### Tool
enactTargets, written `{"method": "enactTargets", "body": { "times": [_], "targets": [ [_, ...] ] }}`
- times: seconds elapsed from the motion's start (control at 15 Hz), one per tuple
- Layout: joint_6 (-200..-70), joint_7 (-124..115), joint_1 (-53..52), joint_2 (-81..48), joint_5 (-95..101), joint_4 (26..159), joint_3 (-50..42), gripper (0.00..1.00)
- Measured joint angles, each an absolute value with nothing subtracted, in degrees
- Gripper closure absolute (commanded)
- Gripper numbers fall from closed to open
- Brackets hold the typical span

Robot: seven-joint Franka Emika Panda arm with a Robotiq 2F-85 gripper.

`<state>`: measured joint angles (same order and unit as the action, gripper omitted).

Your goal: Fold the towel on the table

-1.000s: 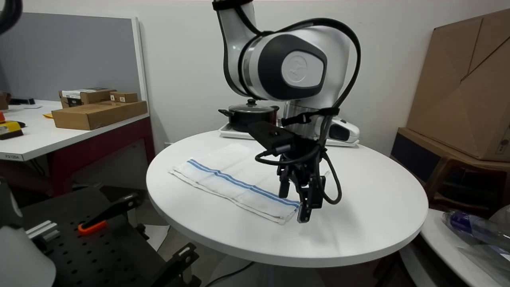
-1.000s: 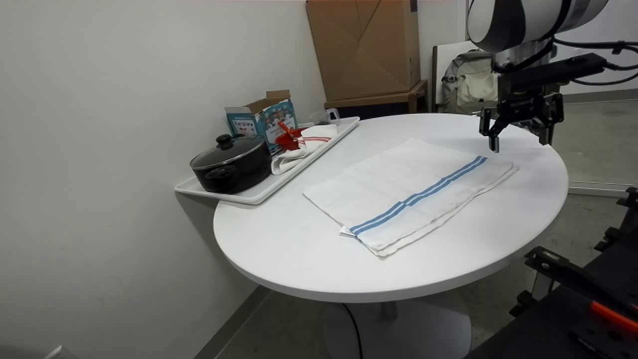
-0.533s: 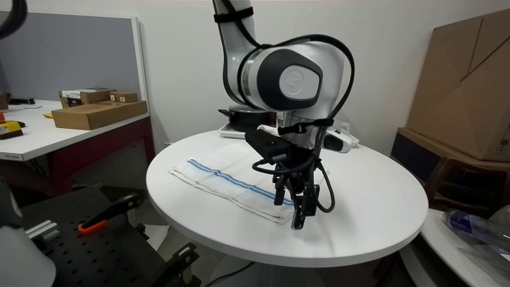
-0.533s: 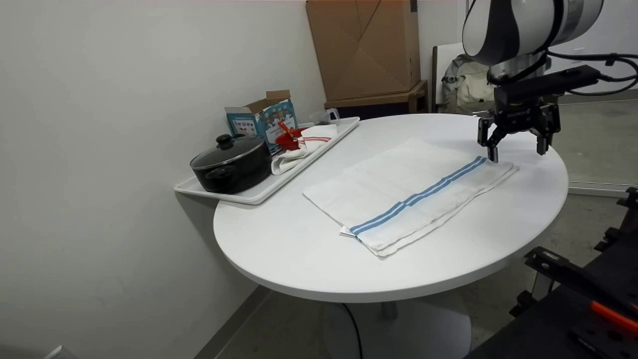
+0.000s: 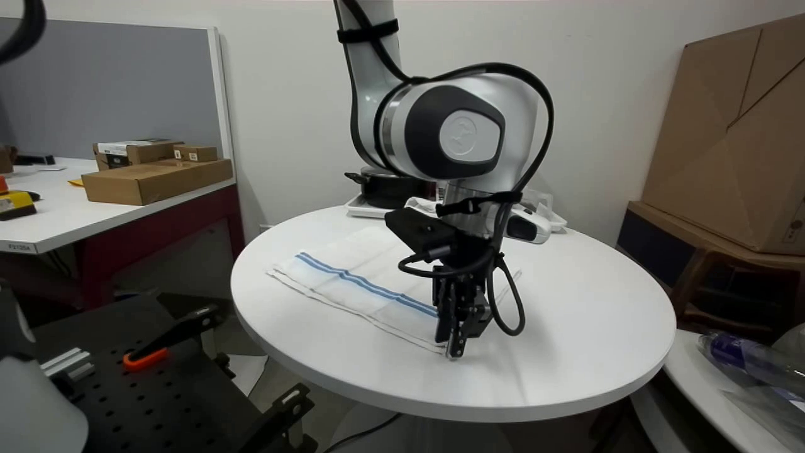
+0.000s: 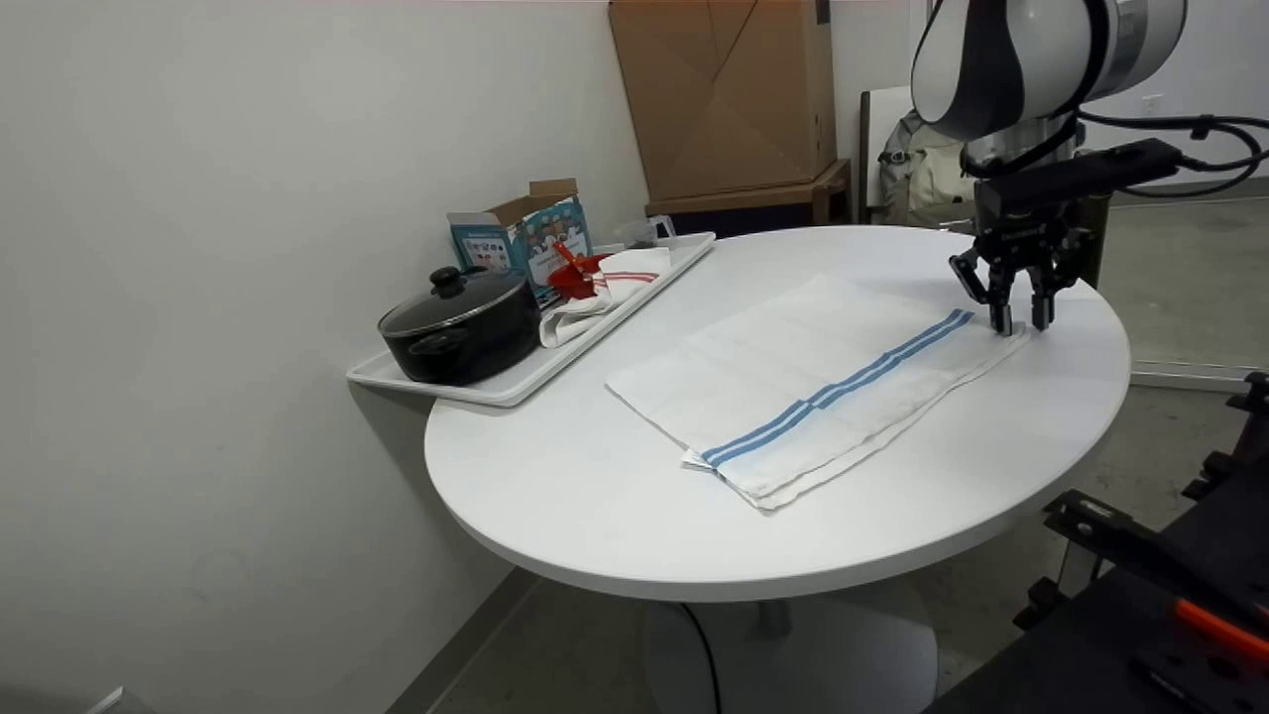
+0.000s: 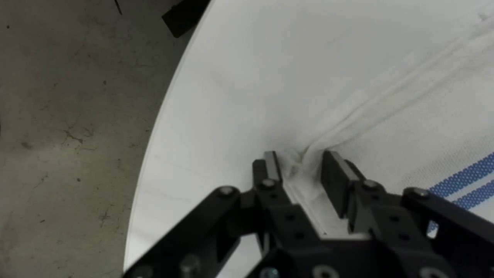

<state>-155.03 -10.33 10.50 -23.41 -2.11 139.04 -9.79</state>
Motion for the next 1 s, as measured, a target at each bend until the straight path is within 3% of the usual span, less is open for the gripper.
{"method": "enactTargets", "body": {
  "times": [0.13, 1.0],
  "targets": [
    [-155.03, -10.33, 10.26, -23.42, -2.11, 138.88, -9.78, 1.0],
    [-154.97, -9.83, 9.34, -17.07, -2.28, 139.02, -6.89, 0.97]
  ]
}}
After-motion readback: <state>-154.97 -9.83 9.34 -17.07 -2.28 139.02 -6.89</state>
